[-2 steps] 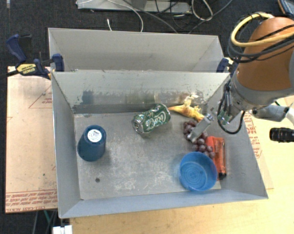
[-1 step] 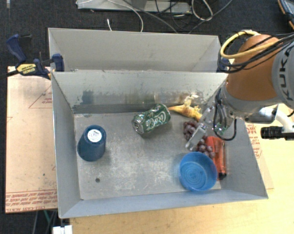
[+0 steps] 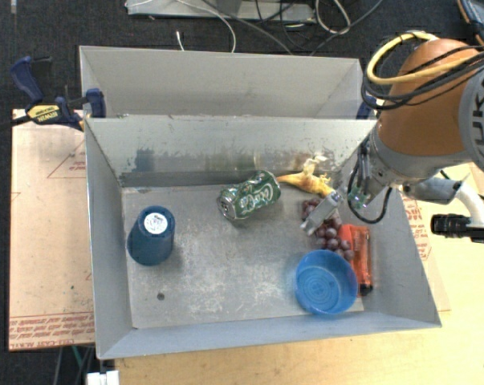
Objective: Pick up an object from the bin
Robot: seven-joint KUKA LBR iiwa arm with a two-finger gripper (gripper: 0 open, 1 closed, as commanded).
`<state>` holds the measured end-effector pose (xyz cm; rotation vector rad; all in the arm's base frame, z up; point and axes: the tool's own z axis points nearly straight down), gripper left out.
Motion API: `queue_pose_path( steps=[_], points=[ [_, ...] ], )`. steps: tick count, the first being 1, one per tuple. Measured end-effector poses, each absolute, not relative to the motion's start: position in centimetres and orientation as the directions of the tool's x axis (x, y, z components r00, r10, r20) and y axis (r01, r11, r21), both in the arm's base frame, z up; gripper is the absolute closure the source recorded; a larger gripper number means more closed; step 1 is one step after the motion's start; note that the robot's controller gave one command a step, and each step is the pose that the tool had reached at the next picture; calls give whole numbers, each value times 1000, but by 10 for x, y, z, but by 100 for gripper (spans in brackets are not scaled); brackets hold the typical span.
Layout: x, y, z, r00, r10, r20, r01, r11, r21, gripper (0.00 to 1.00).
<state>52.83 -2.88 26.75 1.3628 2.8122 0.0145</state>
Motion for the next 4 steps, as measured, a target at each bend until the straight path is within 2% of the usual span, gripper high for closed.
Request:
queue_pose_path(
  steps=[1, 2, 3, 4],
  points=[
    [549, -39, 190, -726, 687, -11, 687, 726, 12, 0],
    [602, -102, 258, -743, 668, -34, 667, 744, 29, 0],
    [606, -56, 136, -751, 660, -6, 660, 751, 11, 0],
    [496, -85, 229, -829, 557, -42, 557, 830, 23, 0]
  ],
)
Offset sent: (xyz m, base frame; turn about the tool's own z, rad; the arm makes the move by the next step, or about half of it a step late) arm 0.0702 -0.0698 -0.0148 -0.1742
